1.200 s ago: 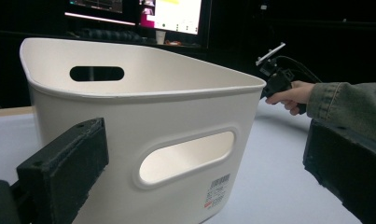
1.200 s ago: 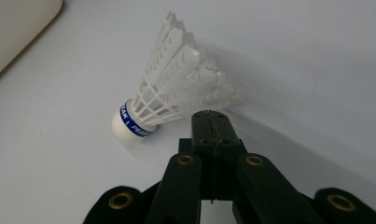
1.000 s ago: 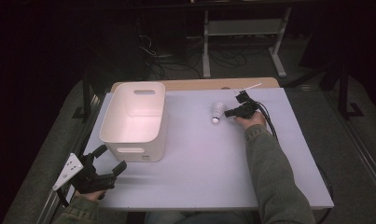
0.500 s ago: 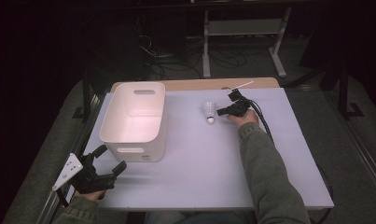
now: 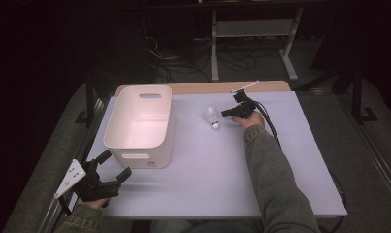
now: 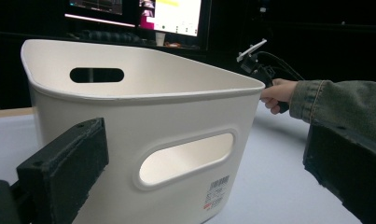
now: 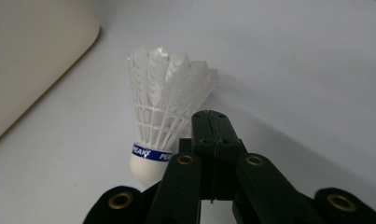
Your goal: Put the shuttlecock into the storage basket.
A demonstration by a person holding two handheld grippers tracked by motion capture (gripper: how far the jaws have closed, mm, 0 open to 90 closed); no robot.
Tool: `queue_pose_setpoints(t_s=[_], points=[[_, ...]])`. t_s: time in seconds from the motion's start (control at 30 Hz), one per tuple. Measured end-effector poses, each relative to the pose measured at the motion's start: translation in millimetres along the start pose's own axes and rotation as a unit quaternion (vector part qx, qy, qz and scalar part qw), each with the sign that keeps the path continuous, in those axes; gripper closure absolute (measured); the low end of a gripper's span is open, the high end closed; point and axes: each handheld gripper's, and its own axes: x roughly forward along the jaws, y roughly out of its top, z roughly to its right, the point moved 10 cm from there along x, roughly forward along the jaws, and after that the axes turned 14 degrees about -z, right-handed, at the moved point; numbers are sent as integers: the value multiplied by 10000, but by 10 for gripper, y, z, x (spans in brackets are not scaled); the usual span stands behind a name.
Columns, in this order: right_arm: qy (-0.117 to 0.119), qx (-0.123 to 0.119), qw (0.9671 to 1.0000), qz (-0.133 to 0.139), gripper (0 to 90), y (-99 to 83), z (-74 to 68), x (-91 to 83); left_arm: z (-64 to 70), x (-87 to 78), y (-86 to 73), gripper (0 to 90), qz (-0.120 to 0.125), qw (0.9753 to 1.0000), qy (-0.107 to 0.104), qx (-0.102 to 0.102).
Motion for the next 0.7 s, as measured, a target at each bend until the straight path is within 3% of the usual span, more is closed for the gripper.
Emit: queue_pose_setpoints(t_s=[0.27, 0.37, 0.7], points=[[-49, 120, 9999, 85, 891, 71, 11, 37, -1, -2, -1, 0, -2, 10000, 2, 0], [68, 277, 9994, 174, 891, 125, 19, 70, -1, -3, -1, 0, 2, 10000, 0, -4], [279, 185, 9994, 111, 891, 153, -71, 168, -5, -8, 1, 0, 11, 10000, 5, -19]])
